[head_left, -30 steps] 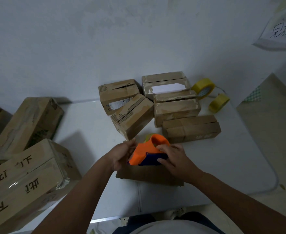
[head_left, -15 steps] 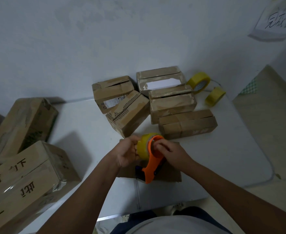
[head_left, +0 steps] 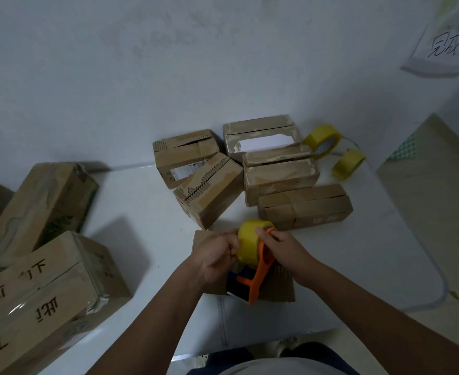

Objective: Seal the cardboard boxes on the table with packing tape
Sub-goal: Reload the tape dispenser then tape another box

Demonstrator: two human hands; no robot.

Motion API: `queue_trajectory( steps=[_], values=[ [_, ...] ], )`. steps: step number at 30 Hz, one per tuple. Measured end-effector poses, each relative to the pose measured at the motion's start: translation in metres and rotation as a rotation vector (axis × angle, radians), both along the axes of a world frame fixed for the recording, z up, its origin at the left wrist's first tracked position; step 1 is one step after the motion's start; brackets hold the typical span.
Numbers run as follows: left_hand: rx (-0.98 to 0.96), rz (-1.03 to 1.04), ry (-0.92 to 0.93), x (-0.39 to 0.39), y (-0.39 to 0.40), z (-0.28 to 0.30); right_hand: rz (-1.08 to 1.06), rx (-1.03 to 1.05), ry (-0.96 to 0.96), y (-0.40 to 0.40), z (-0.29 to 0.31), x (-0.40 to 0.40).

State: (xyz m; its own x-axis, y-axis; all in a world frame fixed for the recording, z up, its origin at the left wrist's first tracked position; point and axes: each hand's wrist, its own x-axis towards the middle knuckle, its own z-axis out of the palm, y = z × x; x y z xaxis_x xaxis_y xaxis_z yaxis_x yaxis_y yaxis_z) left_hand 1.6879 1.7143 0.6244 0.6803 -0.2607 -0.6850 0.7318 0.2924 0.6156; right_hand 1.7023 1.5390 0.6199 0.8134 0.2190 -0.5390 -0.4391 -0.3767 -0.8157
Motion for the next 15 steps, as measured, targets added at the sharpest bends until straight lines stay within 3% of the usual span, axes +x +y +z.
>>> queue_trajectory(
  steps=[6, 15],
  values=[
    [0.077, 0.039, 0.036, -0.0023, -0.0022, -0.0032, -0.028, 0.060, 0.034, 0.0002, -0.0008, -0.0024],
    [-0.012, 0.004, -0.068, -0.0016, 0.0000, 0.0007, -0.130, 0.139, 0.128, -0.0023, 0.0023, -0.0006]
  ],
)
